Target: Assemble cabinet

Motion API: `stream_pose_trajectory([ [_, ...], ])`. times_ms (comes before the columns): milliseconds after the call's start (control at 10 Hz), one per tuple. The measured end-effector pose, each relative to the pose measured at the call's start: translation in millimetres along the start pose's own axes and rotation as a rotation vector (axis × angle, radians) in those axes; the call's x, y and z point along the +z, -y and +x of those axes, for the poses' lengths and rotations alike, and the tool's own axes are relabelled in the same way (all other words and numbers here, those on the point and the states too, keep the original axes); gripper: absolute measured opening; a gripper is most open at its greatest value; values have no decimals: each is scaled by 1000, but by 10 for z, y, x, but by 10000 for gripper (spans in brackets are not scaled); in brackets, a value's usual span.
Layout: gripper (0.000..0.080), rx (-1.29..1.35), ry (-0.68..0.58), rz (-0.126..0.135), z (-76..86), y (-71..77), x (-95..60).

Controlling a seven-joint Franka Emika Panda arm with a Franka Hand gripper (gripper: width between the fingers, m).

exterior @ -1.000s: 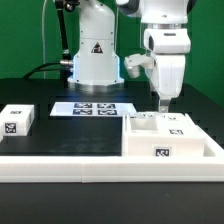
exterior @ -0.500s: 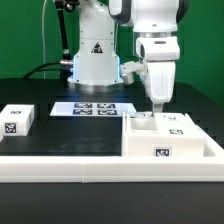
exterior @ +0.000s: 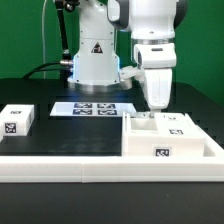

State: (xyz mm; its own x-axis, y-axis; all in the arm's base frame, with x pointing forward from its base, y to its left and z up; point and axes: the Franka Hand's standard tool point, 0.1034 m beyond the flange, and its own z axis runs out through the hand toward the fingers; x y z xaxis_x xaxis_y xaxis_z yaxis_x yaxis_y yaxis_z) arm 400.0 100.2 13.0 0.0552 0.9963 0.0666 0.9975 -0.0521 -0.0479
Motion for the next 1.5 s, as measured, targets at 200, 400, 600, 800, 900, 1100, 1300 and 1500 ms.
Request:
stream_pose_trajectory([
  [200, 674, 1, 0, 3, -1, 5, 11],
  [400, 539, 1, 0, 4, -2, 11, 18],
  [600, 220, 1, 0, 7, -2, 18, 28],
  [800, 68, 3, -2, 0, -6, 1, 20],
  [900, 69, 5, -4, -2, -12, -6, 19],
  [1100, 69, 5, -4, -2, -12, -6, 18],
  [1300, 69, 5, -4, -2, -12, -6, 18],
  [1500, 69, 21, 6, -1, -23, -4, -50],
])
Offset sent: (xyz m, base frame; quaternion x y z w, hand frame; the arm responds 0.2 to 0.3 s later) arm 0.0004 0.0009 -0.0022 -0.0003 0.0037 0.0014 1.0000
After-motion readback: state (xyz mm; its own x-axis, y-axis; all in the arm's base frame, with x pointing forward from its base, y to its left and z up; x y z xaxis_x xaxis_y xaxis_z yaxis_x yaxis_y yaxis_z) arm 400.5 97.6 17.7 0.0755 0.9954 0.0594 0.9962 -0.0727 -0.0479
